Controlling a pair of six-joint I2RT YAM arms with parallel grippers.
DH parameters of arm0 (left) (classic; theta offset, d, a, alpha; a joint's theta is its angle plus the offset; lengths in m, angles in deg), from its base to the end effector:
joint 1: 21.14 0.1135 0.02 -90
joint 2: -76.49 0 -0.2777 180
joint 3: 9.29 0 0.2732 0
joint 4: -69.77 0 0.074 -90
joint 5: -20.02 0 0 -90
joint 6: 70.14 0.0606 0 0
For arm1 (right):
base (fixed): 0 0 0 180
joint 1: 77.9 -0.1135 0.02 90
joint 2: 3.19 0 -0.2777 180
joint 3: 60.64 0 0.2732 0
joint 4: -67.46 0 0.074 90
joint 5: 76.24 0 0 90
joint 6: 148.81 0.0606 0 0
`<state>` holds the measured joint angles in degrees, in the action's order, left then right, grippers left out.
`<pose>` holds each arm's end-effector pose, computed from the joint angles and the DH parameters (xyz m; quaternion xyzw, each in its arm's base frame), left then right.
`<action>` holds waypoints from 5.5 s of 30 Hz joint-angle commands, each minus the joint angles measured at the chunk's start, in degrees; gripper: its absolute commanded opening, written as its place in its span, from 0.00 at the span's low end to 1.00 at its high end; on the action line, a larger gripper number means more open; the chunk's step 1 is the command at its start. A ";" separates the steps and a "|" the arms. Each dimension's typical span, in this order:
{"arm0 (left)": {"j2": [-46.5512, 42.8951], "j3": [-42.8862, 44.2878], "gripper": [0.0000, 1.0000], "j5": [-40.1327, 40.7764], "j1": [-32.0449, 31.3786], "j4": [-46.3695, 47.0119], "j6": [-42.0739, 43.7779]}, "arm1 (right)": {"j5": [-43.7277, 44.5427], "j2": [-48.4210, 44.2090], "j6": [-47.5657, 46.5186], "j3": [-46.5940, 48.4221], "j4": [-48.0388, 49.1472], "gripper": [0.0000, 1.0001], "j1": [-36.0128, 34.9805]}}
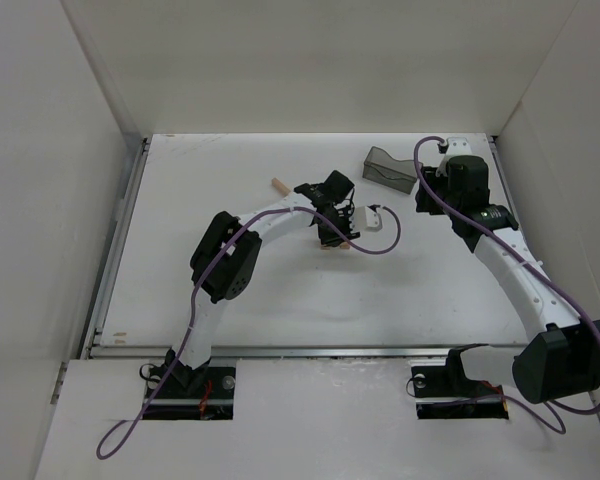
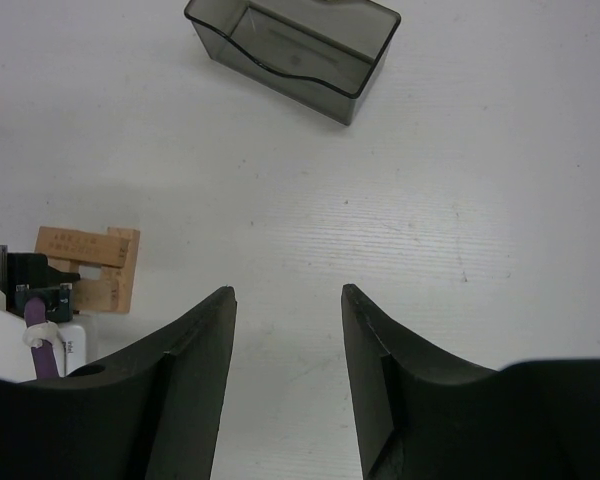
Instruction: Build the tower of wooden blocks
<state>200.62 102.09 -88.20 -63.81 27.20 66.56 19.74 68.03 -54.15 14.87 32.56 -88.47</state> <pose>0.3674 -0.3644 0.1749 0.6963 0.6369 -0.1407 0.2994 0.3143 0.0522 0.3285 -0.0189 0.8677 0.0206 0.4964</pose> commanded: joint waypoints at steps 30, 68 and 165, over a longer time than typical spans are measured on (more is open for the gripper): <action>-0.12 0.01 0.32 -1.21 0.05 0.97 2.26 | -0.53 -1.61 -0.62 -0.43 3.23 0.52 0.28; -1.70 1.68 0.41 1.61 0.05 -0.70 -1.52 | -1.58 -1.61 -0.62 -0.43 3.23 0.52 0.28; 13.42 24.09 0.00 16.49 21.76 1.41 -59.53 | -5.42 9.99 5.02 8.45 -0.11 0.62 0.28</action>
<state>218.66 126.46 -65.16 -41.96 32.51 7.18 18.82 79.75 -48.53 20.64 31.84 -88.47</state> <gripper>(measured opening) 0.153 0.620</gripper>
